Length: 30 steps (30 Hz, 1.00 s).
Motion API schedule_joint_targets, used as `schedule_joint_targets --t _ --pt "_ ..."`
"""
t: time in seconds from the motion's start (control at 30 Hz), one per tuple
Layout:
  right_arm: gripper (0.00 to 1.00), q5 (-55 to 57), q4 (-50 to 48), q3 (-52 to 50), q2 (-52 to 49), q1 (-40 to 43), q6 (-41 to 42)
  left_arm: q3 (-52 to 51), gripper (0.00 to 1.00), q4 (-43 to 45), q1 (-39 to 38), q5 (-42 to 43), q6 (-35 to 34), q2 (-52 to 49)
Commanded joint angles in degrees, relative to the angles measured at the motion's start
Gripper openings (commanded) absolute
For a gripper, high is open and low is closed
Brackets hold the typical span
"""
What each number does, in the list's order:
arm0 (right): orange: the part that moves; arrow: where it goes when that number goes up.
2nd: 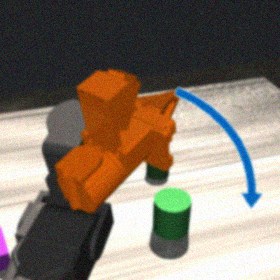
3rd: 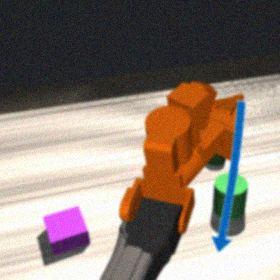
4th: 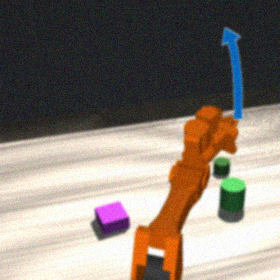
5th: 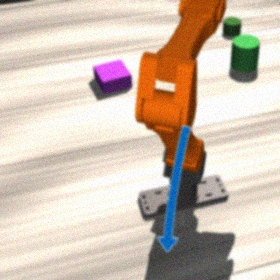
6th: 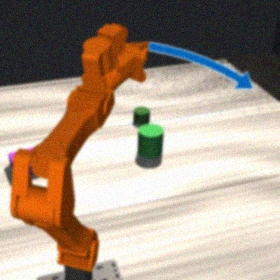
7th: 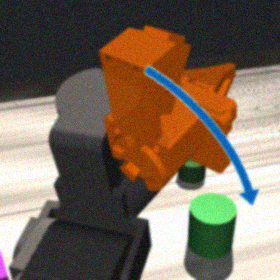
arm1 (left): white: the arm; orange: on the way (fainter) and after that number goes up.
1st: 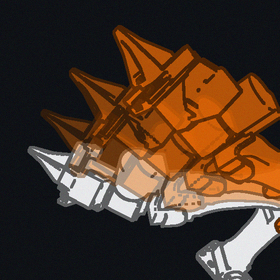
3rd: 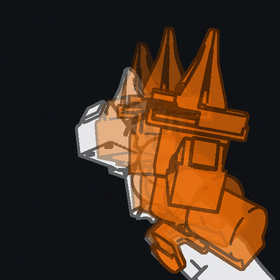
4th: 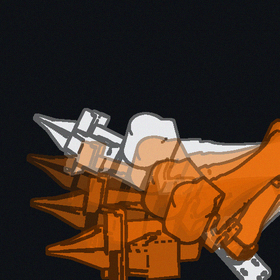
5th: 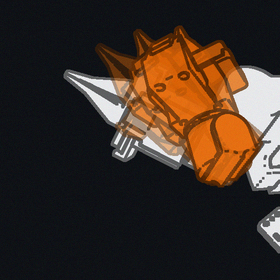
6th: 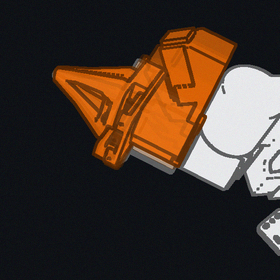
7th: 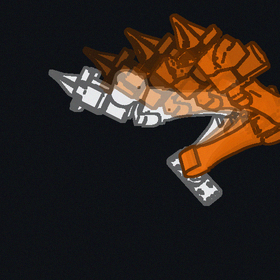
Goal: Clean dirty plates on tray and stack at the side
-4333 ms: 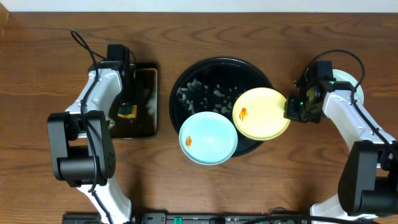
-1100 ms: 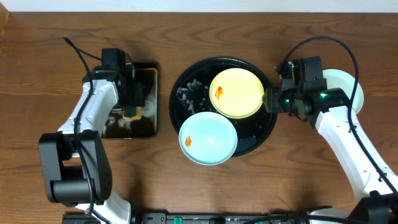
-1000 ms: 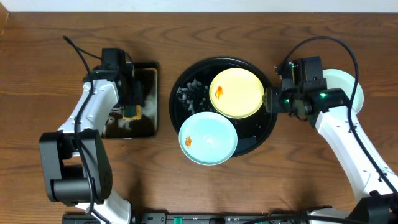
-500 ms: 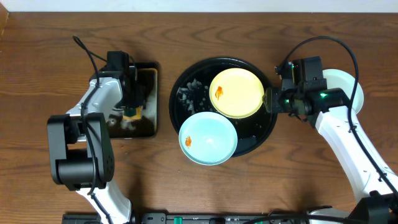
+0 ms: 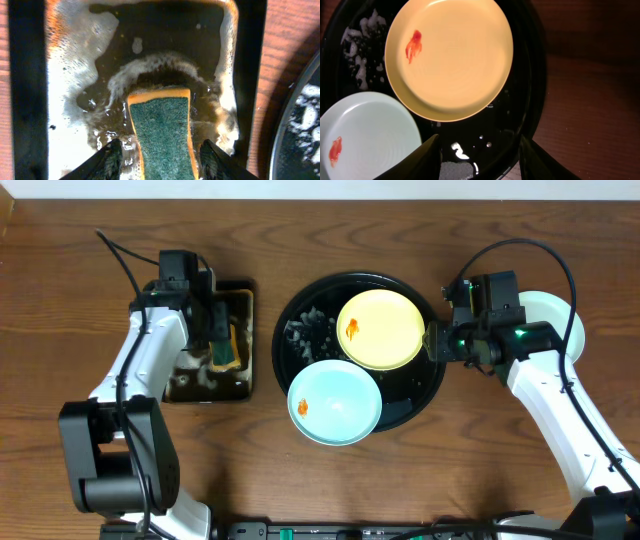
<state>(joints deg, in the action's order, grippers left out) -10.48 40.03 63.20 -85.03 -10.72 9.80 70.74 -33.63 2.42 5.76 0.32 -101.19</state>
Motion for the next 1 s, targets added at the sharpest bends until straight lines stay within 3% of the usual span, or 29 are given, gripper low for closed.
schedule_joint_targets --t 0.0,0.3,0.47,0.53,0.6,0.63,0.67,0.97 --pt "0.48 -0.1 0.1 0.2 -0.6 0.2 -0.4 0.5 0.53 -1.9 -0.1 -2.2 -0.1 -0.8" --pt "0.47 -0.1 0.1 0.2 -0.6 0.2 -0.4 -2.7 0.57 0.1 -0.1 -2.0 -0.3 -7.9" --pt "0.47 -0.1 0.1 0.2 -0.6 0.2 -0.4 -2.7 0.56 1.0 -0.1 3.8 -0.6 -10.2" --pt "0.47 -0.1 0.1 0.2 -0.6 0.2 -0.4 -2.7 0.48 1.3 -0.1 4.3 -0.6 -10.4" --pt "0.47 -0.1 0.1 0.2 -0.6 0.2 -0.4 -2.7 0.34 1.3 -0.1 4.2 -0.6 -10.4" --pt "0.47 -0.1 0.1 0.2 -0.6 0.2 -0.4 -2.7 0.14 1.3 0.0 4.1 -0.6 -10.4" --pt "0.47 -0.1 0.1 0.2 -0.6 0.2 -0.4 -2.6 0.08 1.2 0.2 4.1 -0.6 -10.4" --pt "0.47 -0.1 0.1 0.2 -0.6 0.2 -0.4 1.9 0.08 -3.9 2.4 4.1 -0.6 -7.6"
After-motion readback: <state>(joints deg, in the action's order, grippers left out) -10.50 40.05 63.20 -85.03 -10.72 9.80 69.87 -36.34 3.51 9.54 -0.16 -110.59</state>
